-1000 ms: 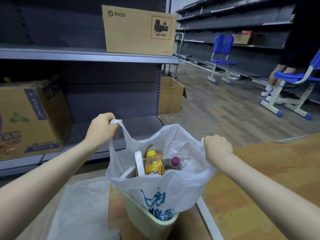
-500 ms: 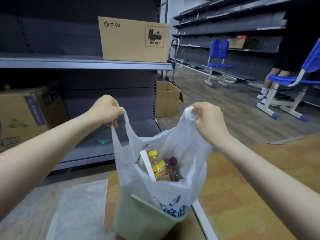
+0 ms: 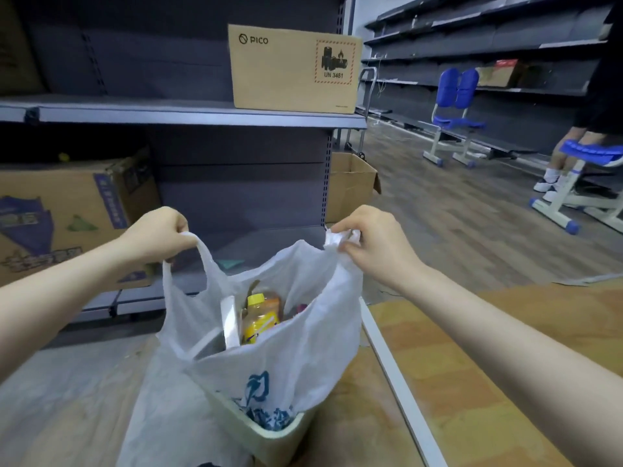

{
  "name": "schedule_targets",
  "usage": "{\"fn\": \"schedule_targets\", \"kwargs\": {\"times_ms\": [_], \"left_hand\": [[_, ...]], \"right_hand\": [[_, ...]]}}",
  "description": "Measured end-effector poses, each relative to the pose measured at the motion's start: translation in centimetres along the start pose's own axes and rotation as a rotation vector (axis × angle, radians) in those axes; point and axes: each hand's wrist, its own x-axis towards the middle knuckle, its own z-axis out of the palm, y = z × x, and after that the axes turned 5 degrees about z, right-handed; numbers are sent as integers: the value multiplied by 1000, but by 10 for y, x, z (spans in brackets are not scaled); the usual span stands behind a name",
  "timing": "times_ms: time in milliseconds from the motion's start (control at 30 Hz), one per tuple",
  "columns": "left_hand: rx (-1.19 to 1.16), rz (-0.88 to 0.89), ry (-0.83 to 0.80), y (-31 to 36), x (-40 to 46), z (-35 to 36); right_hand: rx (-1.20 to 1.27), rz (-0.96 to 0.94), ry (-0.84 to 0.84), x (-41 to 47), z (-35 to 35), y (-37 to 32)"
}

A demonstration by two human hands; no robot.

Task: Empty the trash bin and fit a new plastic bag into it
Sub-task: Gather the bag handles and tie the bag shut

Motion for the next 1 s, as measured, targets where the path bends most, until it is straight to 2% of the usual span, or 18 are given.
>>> {"fn": "schedule_targets", "kwargs": {"times_ms": [167,267,367,467,600,700,800,900,1000], "left_hand": [[-168,-57,-113,2,4,-14],[-383,-56,-53,14,16,-28],[-433,2,-7,31,18,-23],[-362,30,-84,40,15,-8],[-260,40,-25,29,14,-1],[-170,37,-101,23,4,7],[-249,13,-114,15,-3,17],[-324,31,-40,9,-8,18],[-462,16,152,-15,-21,22]], "right_hand": [[-16,-47,241,23,-7,-8],[-19,-52,341,36,-20,-6],[19,-24,420,40,-29,-2],[-10,-2,315,37,-24,0],[40,-11,268,35,-11,-4],[112,8,159,34,5,-13],[176,18,104,30,13,-23],[235,8,60,25,18,-33],[246,-19,54,18,21,-38]]}}
